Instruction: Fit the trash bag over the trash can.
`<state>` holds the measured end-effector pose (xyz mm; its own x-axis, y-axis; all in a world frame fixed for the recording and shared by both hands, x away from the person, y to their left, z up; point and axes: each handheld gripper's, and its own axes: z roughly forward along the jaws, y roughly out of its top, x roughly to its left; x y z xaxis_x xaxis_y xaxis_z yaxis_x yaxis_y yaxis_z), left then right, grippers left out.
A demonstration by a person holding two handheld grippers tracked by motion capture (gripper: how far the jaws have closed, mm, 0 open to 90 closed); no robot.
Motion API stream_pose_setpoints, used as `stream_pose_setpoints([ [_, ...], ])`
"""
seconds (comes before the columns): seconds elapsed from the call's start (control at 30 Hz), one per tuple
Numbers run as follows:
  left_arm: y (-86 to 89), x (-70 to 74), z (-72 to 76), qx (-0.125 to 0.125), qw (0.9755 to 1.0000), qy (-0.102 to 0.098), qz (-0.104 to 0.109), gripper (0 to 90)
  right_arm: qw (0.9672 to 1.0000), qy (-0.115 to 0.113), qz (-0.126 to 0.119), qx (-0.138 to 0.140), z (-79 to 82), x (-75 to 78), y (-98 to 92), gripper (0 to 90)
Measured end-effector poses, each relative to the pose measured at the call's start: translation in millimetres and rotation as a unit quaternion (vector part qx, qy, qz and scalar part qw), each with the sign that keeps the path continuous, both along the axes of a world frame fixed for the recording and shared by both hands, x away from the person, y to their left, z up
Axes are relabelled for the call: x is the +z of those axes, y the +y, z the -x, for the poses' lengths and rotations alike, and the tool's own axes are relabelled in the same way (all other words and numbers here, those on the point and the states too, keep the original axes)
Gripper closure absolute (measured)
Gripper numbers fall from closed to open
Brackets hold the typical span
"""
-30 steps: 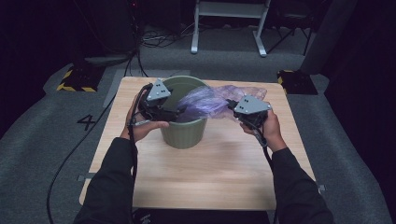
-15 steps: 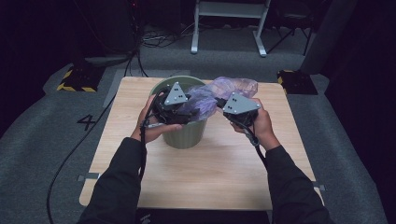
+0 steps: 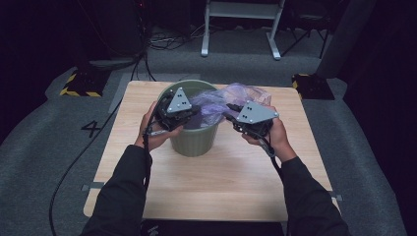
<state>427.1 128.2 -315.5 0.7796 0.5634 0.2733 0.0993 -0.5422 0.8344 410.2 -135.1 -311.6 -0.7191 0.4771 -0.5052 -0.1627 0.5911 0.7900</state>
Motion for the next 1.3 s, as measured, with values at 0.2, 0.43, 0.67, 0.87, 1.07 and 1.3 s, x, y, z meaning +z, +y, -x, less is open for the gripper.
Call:
stream_pose_setpoints([
  [0.2,11.7,-3.3,-2.2,0.013,0.9998,0.005,0.012,89.8,0.9994,0.009,-0.029,-0.017,5.7,-5.5,-15.9,37.4],
  [0.43,20.7,-8.8,-5.3,0.026,0.9994,0.009,0.021,89.8,0.9962,0.025,-0.08,-0.023,13.1,-15.9,-43.3,26.7],
  [0.67,29.0,-12.9,-8.9,0.038,0.9987,0.013,0.032,89.8,0.9931,0.054,-0.1,-0.027,14.4,-26.7,-60.5,23.3],
  [0.87,32.3,-14.6,-9.4,0.04,0.9982,0.015,0.042,89.7,0.9916,0.088,-0.094,-0.003,8.8,-36.9,-54.2,24.9],
  [1.07,36.4,-13.8,-8.2,0.041,0.998,0.014,0.045,88.1,0.9934,0.08,-0.078,0.024,9.2,-42.8,-42.0,68.8],
  [1.3,39.3,-15.8,-5.2,0.039,0.9978,0.02,0.05,68.3,0.9935,0.068,-0.08,0.045,12.0,-44.5,-32.9,87.7],
])
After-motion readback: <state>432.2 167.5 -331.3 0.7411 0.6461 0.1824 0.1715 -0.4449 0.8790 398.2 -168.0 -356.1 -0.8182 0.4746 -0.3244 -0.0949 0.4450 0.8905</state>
